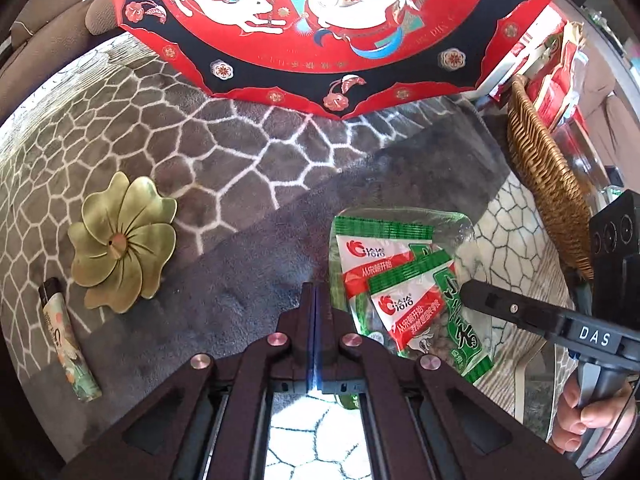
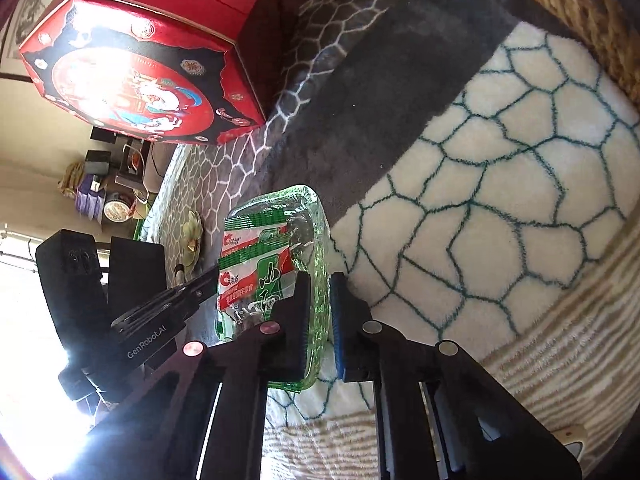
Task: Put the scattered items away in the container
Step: 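Carry the green seed packet into the box and open the left gripper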
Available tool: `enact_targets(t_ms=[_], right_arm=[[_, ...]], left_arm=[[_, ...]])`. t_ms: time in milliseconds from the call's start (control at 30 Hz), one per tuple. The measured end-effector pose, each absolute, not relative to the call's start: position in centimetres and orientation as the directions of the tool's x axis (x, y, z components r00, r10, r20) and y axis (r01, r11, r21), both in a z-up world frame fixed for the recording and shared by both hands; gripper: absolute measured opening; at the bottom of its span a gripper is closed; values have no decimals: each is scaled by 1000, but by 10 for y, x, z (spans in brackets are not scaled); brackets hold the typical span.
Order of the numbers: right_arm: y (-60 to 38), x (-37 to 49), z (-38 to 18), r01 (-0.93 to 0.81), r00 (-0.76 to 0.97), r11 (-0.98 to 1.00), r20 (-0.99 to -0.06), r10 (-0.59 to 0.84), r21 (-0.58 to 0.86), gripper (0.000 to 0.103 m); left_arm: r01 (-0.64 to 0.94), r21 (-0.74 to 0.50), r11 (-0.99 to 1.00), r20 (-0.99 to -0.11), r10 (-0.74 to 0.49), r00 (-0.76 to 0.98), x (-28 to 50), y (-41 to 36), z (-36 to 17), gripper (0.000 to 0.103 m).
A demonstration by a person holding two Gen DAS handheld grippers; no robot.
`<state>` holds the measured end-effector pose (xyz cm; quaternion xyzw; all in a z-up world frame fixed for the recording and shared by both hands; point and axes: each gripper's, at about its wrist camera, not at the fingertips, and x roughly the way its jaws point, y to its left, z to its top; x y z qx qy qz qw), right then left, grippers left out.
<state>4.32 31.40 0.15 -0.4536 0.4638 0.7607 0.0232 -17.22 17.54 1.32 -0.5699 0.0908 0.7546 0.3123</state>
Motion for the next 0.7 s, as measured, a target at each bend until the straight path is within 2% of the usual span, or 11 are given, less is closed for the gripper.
enact_targets(t_ms=[100, 233, 433, 500, 700], right_arm=[[315, 44, 0, -443, -592, -570, -703, -393, 692, 10], [329, 51, -19, -422, -636, -443, -606, -477, 791, 7], [325, 49, -15, -409, -625, -501, -634, -455, 763, 7], [326, 48, -15, -404, -624, -506, -634, -457, 762, 7], [322, 46, -11, -401, -615, -541, -655, -440, 740, 7]], left_arm=[[-536, -293, -792, -909, 404, -101, -181, 173, 9, 0], [-503, -357, -787, -900, 434, -40, -187, 165, 5, 2], [-389, -503, -772, -839, 543, 8, -189, 142, 2, 2], [-349, -534, -770, -825, 565, 15, -189, 135, -2, 8], [-284, -592, -754, -791, 612, 24, -192, 119, -4, 35]])
